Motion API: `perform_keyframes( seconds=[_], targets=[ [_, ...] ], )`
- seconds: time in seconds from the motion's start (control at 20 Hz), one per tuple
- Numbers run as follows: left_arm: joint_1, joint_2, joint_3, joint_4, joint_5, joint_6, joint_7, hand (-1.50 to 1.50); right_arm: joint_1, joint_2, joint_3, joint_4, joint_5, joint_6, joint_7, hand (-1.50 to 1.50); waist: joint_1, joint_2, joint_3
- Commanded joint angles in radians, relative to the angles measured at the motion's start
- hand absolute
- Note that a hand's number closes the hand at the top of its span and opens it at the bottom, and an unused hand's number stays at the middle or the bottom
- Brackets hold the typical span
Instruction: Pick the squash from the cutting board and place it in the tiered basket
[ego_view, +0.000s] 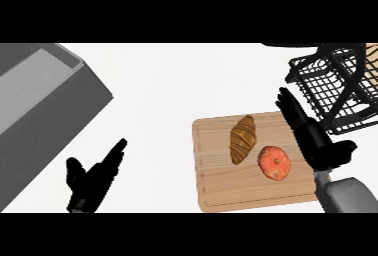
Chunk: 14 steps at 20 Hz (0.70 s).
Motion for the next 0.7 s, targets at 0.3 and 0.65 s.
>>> perform_keyframes(
  seconds=[0.3,0.65],
  targets=[
    [-0.005,-0.002,0.072,0.026,-0.107,0.205,-0.075,0.00,0.140,-0.210,-0.339,0.069,0.179,-0.411,0.068,1.50,-0.106,-0.022,-0.020],
    [0.066,-0.006,0.069,-0.010,-0.189,0.315,-0.128,0.00,0.317,0.110,-0.494,-0.263,-0.003,-0.626,-0.092,-1.50,-0.044,-0.026,-0.010]
  ],
)
